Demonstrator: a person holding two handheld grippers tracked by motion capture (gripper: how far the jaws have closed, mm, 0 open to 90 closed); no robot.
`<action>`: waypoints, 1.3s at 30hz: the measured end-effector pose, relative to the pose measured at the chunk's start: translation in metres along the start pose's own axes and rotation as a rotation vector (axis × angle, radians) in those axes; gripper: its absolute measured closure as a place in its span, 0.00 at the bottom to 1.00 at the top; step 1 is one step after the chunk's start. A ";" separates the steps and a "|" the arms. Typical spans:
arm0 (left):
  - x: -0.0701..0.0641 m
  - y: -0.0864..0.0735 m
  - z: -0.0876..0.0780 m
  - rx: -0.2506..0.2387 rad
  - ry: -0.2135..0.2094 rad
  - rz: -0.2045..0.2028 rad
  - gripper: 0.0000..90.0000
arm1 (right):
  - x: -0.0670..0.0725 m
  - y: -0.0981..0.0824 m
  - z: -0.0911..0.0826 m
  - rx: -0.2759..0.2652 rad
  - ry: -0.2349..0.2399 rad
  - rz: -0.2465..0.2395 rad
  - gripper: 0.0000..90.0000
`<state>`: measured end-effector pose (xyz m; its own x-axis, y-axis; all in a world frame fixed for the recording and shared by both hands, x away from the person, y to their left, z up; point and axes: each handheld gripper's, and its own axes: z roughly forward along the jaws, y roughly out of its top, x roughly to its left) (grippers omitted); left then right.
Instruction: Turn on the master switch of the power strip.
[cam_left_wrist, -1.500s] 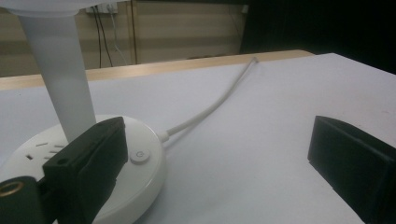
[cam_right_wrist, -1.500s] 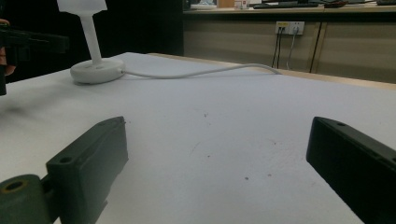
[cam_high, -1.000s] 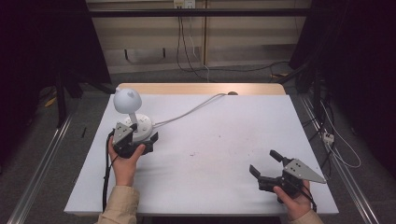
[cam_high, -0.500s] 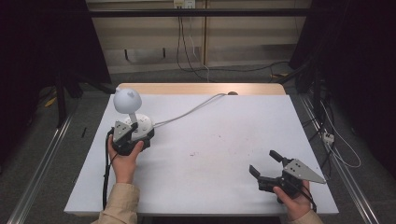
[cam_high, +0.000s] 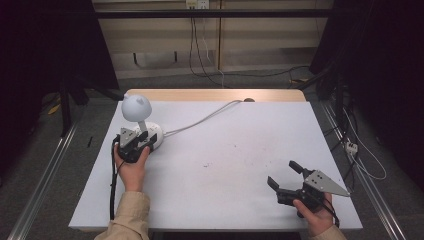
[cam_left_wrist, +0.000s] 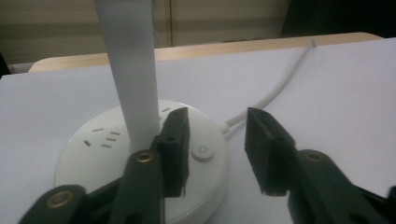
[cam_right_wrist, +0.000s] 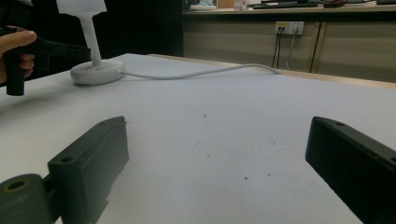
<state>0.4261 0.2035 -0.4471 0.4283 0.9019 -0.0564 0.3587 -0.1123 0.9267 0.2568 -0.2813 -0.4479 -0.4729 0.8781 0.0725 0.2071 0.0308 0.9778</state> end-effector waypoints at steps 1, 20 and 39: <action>0.000 0.000 0.001 0.000 -0.001 0.001 0.72 | 0.000 0.000 0.000 0.000 0.001 0.000 0.06; 0.004 0.002 0.008 0.021 -0.019 -0.022 0.91 | 0.000 0.000 0.001 0.004 0.004 0.001 0.06; 0.005 0.000 0.015 0.063 0.005 0.004 1.00 | 0.000 0.000 0.001 0.001 0.002 -0.004 0.06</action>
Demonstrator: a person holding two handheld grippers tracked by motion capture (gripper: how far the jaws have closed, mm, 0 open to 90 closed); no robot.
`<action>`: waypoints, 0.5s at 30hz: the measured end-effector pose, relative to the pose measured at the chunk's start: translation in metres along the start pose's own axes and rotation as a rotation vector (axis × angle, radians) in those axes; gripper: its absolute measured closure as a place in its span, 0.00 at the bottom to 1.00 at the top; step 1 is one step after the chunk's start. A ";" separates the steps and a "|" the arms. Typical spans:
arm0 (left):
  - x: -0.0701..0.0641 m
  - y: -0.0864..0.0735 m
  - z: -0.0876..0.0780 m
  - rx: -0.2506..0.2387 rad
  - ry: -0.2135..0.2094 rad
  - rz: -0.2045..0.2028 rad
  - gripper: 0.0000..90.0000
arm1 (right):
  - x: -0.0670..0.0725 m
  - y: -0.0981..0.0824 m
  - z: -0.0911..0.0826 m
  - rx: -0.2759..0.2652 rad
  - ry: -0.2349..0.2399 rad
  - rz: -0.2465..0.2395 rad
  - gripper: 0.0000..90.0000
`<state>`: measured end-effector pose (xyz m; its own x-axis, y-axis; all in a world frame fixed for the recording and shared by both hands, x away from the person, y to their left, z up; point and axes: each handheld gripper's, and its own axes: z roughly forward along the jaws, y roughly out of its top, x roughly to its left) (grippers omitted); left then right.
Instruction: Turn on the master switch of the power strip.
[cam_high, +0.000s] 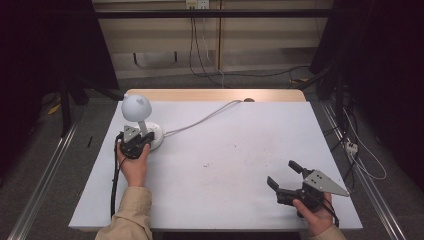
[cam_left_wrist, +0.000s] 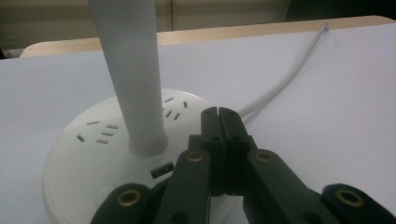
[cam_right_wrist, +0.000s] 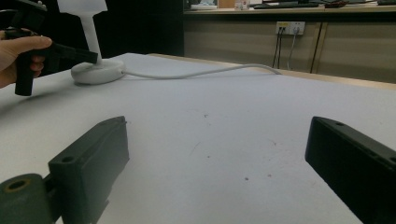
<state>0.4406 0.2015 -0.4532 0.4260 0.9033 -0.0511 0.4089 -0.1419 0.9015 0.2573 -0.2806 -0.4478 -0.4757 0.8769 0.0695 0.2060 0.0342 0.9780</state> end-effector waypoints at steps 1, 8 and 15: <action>0.000 0.000 0.000 0.004 -0.002 0.003 1.00 | 0.000 0.000 0.000 0.000 0.000 0.000 0.06; -0.001 0.000 0.003 0.019 0.020 0.018 1.00 | 0.001 0.000 0.000 0.000 0.003 0.002 0.07; -0.002 0.001 0.005 0.019 0.018 0.027 1.00 | 0.001 0.000 0.000 0.005 0.007 -0.006 0.07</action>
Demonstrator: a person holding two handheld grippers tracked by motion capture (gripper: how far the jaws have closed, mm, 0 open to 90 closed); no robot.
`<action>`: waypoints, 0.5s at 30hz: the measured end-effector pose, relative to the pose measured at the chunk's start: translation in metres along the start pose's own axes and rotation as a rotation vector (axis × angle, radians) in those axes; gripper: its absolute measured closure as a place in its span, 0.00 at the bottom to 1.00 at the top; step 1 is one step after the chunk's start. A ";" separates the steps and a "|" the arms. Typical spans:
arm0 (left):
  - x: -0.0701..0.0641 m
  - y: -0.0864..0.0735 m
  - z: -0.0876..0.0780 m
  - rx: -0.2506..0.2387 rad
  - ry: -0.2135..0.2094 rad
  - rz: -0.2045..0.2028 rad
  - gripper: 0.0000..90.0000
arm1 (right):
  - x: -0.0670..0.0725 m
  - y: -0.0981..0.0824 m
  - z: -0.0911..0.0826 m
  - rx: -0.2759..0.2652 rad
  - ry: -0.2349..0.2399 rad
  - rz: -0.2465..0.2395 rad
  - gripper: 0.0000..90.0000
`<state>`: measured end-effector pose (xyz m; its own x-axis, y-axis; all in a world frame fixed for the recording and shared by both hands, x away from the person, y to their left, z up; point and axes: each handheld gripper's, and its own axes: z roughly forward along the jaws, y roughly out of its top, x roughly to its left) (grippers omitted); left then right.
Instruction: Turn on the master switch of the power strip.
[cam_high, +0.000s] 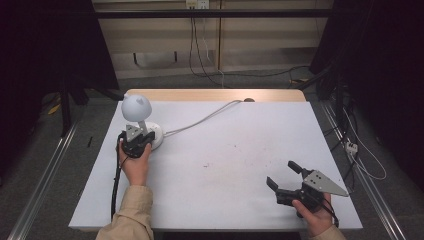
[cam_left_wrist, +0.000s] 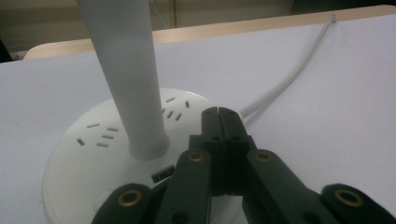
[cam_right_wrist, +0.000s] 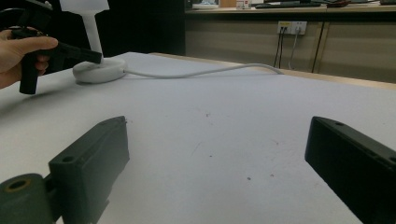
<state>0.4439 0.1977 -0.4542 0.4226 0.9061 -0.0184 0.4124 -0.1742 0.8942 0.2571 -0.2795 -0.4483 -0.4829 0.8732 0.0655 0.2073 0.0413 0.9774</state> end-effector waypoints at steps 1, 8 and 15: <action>-0.001 0.000 0.001 -0.001 -0.001 -0.005 1.00 | 0.000 0.000 0.000 0.002 -0.002 0.000 0.07; 0.000 0.000 0.001 -0.006 0.011 0.003 1.00 | 0.000 0.000 -0.001 -0.003 -0.004 0.003 0.07; -0.001 -0.002 0.004 0.002 0.015 -0.004 1.00 | 0.000 0.001 -0.001 -0.005 -0.004 0.005 0.07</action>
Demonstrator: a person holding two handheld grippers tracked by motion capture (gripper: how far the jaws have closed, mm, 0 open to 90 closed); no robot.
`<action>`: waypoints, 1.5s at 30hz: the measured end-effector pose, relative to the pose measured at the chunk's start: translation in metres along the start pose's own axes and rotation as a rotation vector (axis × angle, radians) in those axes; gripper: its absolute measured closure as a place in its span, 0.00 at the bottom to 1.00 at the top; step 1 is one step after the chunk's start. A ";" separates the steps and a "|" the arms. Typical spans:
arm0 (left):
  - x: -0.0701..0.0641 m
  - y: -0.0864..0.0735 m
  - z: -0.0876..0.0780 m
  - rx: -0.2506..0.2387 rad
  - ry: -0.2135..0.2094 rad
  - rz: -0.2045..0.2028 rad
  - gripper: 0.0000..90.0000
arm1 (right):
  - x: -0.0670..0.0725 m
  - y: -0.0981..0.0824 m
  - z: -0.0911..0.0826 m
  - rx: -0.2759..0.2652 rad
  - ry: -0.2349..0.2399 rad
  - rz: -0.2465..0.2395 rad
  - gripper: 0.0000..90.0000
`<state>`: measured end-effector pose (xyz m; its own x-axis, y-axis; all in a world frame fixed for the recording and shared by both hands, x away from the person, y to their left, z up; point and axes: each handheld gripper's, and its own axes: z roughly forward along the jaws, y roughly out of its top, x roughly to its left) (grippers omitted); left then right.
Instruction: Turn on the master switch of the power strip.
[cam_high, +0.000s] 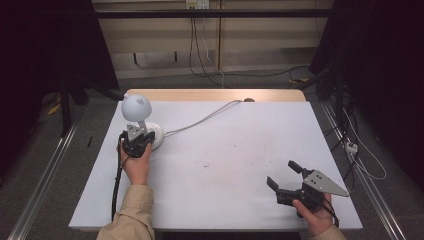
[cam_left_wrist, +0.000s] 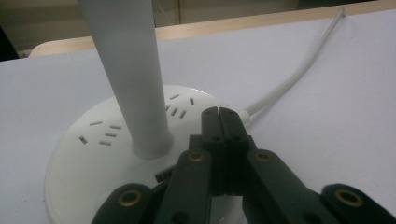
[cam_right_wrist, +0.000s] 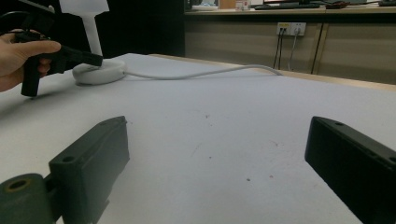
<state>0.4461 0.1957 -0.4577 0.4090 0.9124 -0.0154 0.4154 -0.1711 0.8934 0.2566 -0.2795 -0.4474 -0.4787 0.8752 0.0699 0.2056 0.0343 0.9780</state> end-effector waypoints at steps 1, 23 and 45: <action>-0.001 0.000 0.000 0.002 -0.002 0.008 1.00 | 0.000 0.000 0.000 -0.001 -0.001 0.003 0.07; -0.005 -0.001 0.004 0.011 0.030 0.052 1.00 | -0.001 0.000 0.000 -0.005 -0.004 0.008 0.07; -0.005 -0.002 0.005 0.005 0.035 0.039 1.00 | -0.001 0.000 0.000 -0.006 -0.002 0.005 0.07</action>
<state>0.4470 0.1896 -0.4612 0.3964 0.9174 0.0355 0.4035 -0.2088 0.8908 0.2569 -0.2802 -0.4473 -0.4758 0.8764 0.0741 0.2031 0.0275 0.9788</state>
